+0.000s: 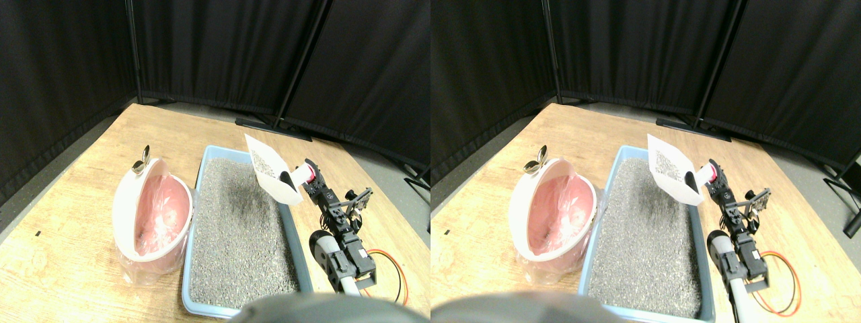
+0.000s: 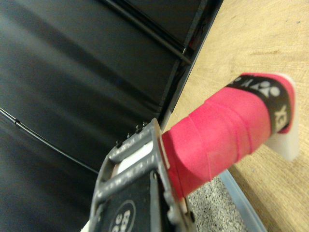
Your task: Scoop (unimanual)
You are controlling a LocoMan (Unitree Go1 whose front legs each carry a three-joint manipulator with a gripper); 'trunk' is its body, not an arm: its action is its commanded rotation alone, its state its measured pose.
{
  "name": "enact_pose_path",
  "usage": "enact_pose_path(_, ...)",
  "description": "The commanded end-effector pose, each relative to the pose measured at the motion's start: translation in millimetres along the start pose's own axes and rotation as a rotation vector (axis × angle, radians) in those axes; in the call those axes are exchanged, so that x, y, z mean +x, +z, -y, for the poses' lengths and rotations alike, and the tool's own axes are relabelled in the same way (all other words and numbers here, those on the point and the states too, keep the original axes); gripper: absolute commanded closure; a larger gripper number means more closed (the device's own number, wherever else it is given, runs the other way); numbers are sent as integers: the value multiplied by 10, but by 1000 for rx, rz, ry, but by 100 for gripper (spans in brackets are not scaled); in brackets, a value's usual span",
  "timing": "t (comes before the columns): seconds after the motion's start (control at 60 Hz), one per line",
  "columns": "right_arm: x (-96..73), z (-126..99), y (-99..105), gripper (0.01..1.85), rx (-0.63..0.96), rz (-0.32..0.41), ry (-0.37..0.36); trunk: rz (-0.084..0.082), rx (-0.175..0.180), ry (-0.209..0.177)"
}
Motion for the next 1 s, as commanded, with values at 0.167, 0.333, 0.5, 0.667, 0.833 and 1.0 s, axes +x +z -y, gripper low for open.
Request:
enact_pose_path(0.167,-33,-237,55,181,68,17,54,18,-26,19)
enact_pose_path(0.333,-35,-303,7,181,119,-14,66,21,-30,26)
enact_pose_path(0.5,-28,-365,-64,181,327,16,-8,23,-32,30)
enact_pose_path(0.667,-24,-397,-92,181,461,22,-33,24,-36,32)
enact_pose_path(0.833,-23,-395,-130,181,565,36,-64,22,-37,33)
enact_pose_path(1.0,-27,-388,-157,181,534,29,-38,19,-38,30)
